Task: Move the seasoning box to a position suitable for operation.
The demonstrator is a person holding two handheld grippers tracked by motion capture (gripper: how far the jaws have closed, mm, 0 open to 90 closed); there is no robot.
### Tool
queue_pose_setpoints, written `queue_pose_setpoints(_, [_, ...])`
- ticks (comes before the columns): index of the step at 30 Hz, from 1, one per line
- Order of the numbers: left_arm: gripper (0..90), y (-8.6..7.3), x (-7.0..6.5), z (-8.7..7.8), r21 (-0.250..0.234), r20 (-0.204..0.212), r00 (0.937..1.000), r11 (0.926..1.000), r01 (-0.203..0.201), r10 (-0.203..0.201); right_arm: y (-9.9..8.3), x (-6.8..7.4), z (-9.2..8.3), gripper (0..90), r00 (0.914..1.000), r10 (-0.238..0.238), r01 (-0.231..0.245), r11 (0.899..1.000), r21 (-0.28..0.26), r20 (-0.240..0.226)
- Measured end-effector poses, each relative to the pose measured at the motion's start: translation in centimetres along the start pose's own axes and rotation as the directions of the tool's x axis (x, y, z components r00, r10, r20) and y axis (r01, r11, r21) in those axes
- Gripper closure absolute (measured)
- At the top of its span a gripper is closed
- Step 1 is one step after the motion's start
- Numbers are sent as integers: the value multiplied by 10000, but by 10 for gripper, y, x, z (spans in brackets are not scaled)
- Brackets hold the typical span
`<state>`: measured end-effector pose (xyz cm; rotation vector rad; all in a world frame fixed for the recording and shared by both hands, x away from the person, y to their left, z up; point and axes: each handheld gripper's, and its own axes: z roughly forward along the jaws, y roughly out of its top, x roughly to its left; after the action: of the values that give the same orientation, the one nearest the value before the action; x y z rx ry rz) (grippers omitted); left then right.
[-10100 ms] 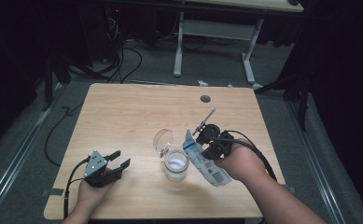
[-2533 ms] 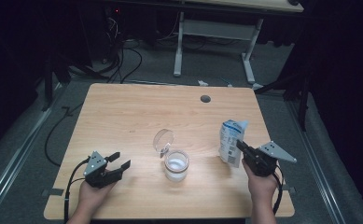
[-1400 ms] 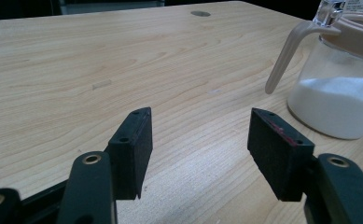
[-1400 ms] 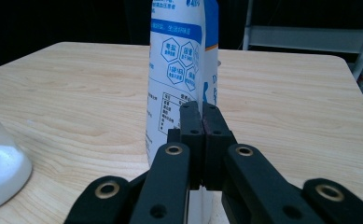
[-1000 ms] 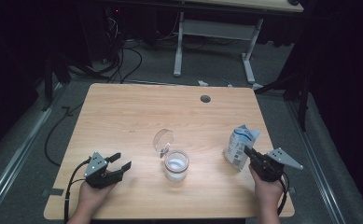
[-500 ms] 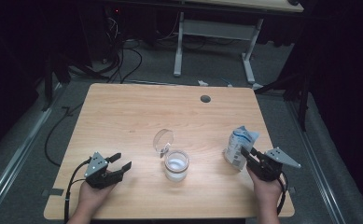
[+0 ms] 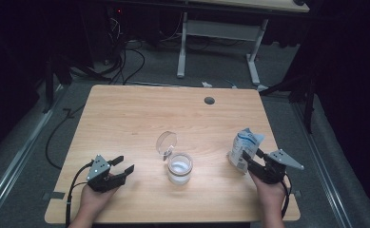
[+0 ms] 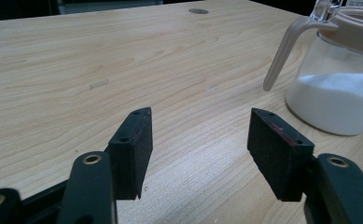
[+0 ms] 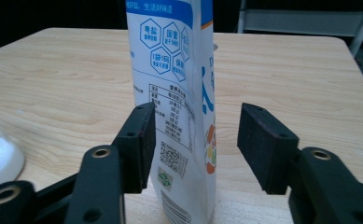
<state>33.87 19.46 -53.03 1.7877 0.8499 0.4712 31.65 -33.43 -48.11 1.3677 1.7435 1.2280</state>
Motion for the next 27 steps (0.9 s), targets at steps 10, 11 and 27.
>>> queue_pose_setpoints(10, [409,0,-4,2,305,34,9993,9989,-360,360,-1,3,-3,438,9998,-112,109,9998,164,184])
queue_pose_setpoints(11, [410,0,-4,3,326,35,9993,9988,-376,375,-1,2,-4,436,9997,-139,136,9998,160,210])
queue_pose_setpoints(27, [414,0,-5,4,448,148,9987,9978,-487,481,-13,8,-23,429,9978,-253,227,9989,414,619])
